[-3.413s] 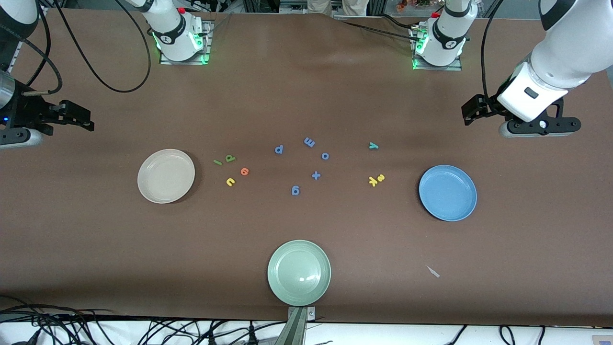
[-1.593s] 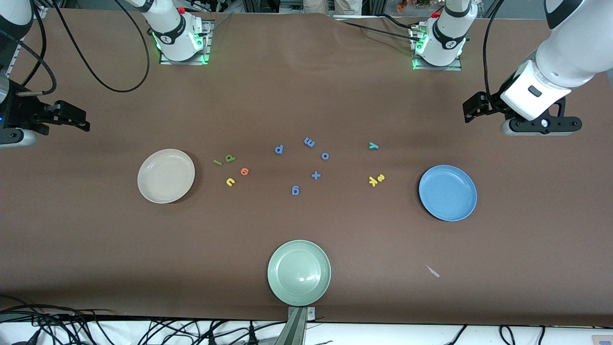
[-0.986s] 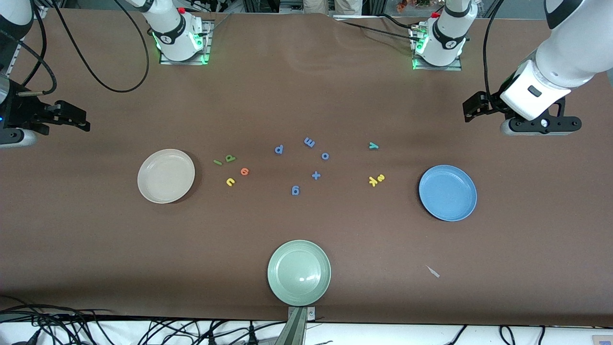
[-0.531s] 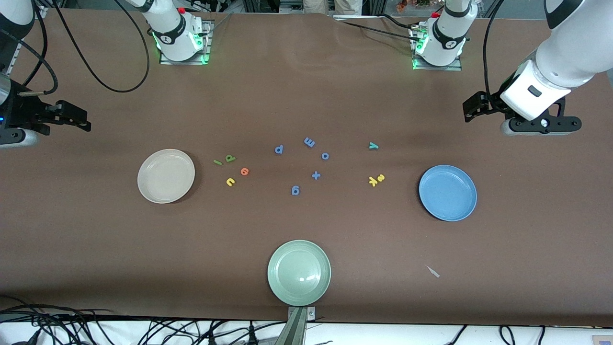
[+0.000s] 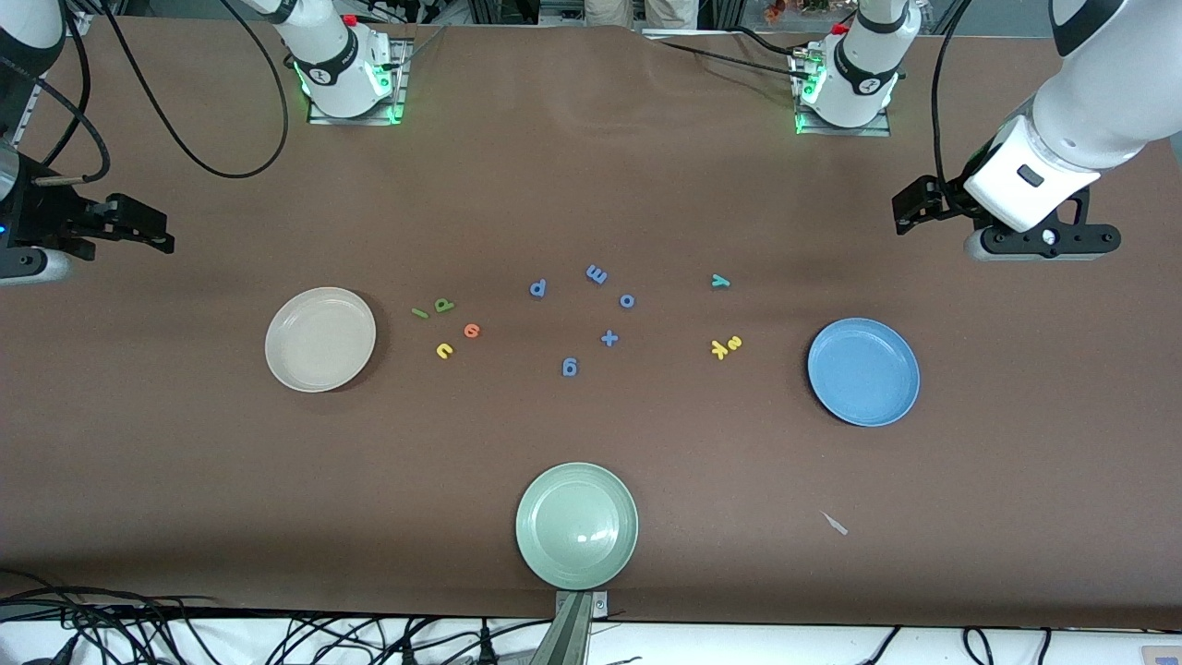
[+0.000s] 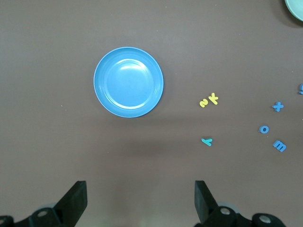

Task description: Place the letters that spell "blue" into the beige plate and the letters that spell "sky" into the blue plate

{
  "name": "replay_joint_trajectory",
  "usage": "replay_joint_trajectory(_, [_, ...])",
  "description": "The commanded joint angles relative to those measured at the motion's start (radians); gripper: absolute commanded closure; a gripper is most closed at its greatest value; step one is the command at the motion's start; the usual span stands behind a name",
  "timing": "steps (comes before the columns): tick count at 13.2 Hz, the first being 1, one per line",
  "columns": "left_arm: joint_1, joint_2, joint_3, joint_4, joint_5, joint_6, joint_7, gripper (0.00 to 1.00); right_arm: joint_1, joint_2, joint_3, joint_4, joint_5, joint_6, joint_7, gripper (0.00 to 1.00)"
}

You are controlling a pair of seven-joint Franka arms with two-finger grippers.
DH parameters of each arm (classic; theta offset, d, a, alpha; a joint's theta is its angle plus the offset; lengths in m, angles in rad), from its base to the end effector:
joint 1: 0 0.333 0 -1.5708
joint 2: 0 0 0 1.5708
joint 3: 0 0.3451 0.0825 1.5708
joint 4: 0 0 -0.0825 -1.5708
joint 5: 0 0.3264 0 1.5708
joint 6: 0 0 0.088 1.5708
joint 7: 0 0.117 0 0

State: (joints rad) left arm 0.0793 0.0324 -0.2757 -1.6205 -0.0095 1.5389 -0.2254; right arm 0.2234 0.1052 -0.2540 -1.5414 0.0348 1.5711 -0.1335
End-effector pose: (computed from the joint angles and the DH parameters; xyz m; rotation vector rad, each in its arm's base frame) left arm 0.4901 -0.0962 0.6051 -3.1305 -0.0452 0.1788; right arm 0.5281 -0.0042 0.6034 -3.1213 -0.1594 0.1113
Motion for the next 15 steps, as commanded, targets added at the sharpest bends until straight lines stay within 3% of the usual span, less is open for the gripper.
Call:
replay_joint_trajectory(1, [0.008,-0.014,-0.003,0.001,-0.004,-0.02,0.023,0.0,-0.004,-0.006,0.001,0.006,-0.006,-0.005,-0.008,0.0])
replay_joint_trajectory(15, [0.008,-0.014,-0.002,0.002,-0.004,-0.022,0.023,0.0,0.004,-0.006,-0.008,0.004,-0.006,-0.006,-0.008,0.0])
